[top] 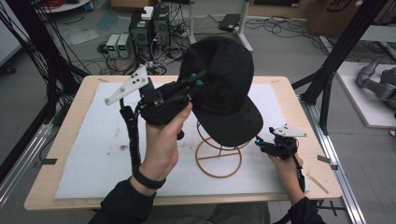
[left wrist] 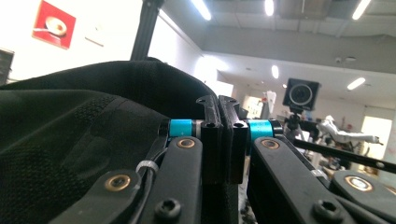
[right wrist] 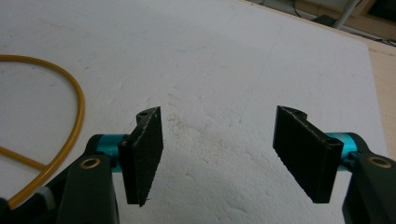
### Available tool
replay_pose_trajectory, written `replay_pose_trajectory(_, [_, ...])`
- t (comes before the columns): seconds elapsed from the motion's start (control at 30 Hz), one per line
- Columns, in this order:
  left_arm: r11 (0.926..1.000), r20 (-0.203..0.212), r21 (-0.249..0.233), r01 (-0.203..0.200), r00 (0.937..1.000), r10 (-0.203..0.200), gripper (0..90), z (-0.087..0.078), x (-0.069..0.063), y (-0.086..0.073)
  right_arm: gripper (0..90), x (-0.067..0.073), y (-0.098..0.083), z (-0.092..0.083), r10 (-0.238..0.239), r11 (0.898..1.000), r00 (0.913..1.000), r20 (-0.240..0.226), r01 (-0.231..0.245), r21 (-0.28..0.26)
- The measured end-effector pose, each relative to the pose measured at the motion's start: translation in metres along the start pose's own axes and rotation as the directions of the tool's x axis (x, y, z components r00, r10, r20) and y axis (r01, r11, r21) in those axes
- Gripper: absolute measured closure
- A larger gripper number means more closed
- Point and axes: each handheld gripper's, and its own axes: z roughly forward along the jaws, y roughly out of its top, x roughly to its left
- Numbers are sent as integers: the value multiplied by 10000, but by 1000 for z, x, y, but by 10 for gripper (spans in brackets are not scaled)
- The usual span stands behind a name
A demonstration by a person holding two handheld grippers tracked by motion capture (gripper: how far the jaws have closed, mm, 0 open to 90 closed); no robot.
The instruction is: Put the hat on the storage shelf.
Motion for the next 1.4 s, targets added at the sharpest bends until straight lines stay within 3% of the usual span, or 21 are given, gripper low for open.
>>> replay_pose_trajectory(0.17, [9984,179,130,542,9984,-544,876,0,8,-19,328,0,0,-1,7,10000,10000,5,-7,16])
replay_pose_trajectory(0.33, [9901,307,71,1400,9897,-1402,876,-5,19,-38,328,0,0,0,15,10000,10000,18,-15,29])
replay_pose_trajectory(0.47, [9879,503,242,1535,9867,-1545,875,-6,21,-48,329,0,0,0,-30,10000,10000,20,30,32])
replay_pose_trajectory(0.6, [9862,432,658,1522,9869,-1552,874,-7,23,-57,329,0,0,0,18,10000,10000,33,-18,38])
replay_pose_trajectory(0.83, [9791,-8,1152,1677,9857,-1687,850,-16,36,-70,328,0,-1,-1,12,10000,10000,11,-12,60])
replay_pose_trajectory(0.9, [9794,-252,1258,1582,9874,-1563,786,-21,38,-73,328,-1,-1,-1,-9,10000,10000,23,9,48])
replay_pose_trajectory(0.97, [9814,-526,1317,1394,9896,-1335,660,-27,40,-74,329,-1,-1,-1,-53,10000,10000,35,53,31])
replay_pose_trajectory(1.07, [9844,-1091,1481,954,9908,-797,507,-40,43,-71,328,0,0,-1,37,10000,10000,43,-37,27])
replay_pose_trajectory(1.13, [9854,-1299,1594,601,9907,-394,464,-52,46,-69,329,-1,-1,-1,46,10000,10000,64,-47,44])
replay_pose_trajectory(1.3, [9762,-1999,2167,5,9788,439,388,-82,55,-64,329,-1,-1,-1,45,10000,10000,88,-45,34])
replay_pose_trajectory(1.4, [9677,-2309,2520,-51,9708,652,351,-100,63,-65,328,-1,-1,-1,54,10000,9999,96,-54,26])
